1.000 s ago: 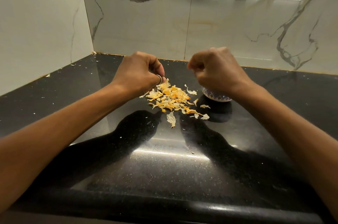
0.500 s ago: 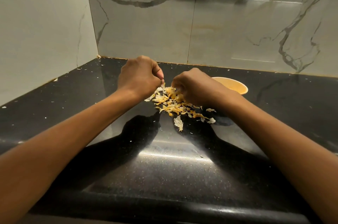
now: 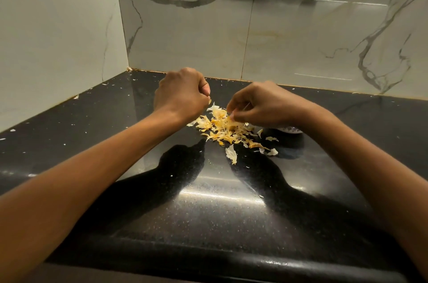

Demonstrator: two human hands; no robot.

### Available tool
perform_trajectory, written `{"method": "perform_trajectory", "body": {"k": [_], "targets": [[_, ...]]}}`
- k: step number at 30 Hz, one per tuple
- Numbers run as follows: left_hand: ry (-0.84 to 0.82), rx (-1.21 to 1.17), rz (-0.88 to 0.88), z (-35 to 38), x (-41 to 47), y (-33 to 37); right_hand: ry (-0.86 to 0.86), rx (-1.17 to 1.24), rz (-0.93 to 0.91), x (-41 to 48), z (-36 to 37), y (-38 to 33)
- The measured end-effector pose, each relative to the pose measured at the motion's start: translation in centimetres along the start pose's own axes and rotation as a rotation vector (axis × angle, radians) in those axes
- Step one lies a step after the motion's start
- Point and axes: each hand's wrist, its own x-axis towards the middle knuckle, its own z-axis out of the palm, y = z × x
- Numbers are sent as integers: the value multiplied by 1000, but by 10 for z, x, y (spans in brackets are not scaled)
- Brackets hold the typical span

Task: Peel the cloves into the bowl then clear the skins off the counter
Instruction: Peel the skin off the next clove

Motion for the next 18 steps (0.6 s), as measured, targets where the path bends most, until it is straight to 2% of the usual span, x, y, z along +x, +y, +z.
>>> {"method": "perform_trajectory", "body": {"k": [3, 10, 18], "targets": [[-3, 4, 5, 0, -1, 1, -68, -70, -3, -1, 7, -1], [-16, -15, 19, -4, -4, 4, 135, -104, 0, 0, 3, 4], [-23, 18, 27, -6, -7, 7, 281, -167, -47, -2, 5, 7]]}}
